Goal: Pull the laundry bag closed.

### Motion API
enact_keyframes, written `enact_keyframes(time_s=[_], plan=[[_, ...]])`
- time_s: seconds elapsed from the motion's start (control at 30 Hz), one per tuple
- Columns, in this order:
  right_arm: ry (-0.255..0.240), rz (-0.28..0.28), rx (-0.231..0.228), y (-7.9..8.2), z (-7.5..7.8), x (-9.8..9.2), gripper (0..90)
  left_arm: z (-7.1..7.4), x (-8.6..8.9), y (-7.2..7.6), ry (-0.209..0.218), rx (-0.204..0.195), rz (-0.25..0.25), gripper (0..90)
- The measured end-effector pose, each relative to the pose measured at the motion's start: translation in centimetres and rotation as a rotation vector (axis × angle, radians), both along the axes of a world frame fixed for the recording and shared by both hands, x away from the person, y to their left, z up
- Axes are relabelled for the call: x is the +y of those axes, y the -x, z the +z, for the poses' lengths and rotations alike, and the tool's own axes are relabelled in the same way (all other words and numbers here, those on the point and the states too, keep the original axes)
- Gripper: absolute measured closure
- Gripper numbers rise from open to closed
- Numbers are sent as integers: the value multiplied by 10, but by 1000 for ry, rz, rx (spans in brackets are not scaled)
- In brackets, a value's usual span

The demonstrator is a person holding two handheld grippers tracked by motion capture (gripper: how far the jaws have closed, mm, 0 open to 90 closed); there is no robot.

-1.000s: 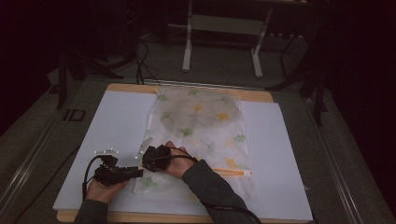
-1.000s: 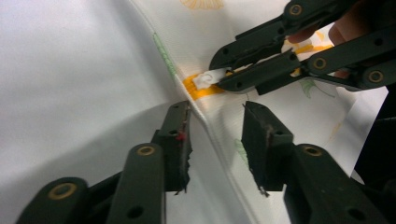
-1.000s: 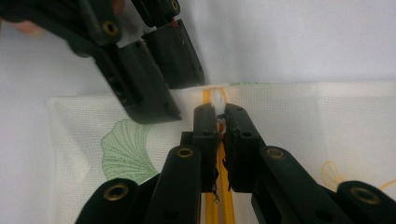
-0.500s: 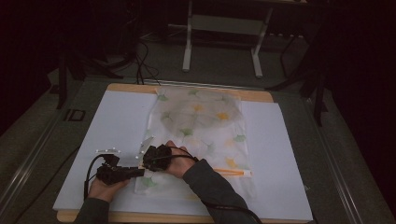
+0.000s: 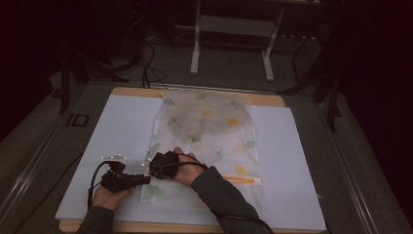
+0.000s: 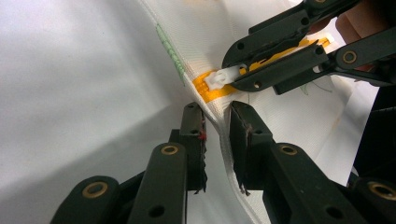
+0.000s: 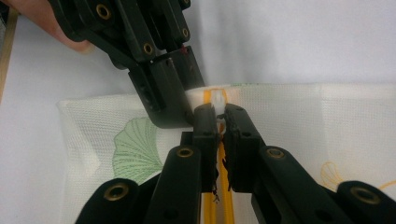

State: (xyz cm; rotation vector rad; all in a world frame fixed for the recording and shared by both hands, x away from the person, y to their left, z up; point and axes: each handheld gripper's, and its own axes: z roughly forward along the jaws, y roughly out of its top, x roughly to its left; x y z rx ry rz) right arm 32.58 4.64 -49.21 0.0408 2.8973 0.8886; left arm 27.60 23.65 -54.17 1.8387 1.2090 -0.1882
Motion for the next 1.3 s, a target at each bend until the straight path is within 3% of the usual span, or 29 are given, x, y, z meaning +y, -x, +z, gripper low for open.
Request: enact_keyframes(time_s=[0.17,0.47,1.07,1.3], plan=[[-1,1,2,0,0,0,841,0,-1,0,-12,-4,-3,773],[-5,-1,2,0,0,-2,841,2,-4,0,-34,-15,-9,877],[-10,-6,-7,2,0,-7,843,5,-2,4,-15,-24,-1,891],[10,-6,-17,3,-2,-7,845,6,-2,5,-10,-24,-3,892]])
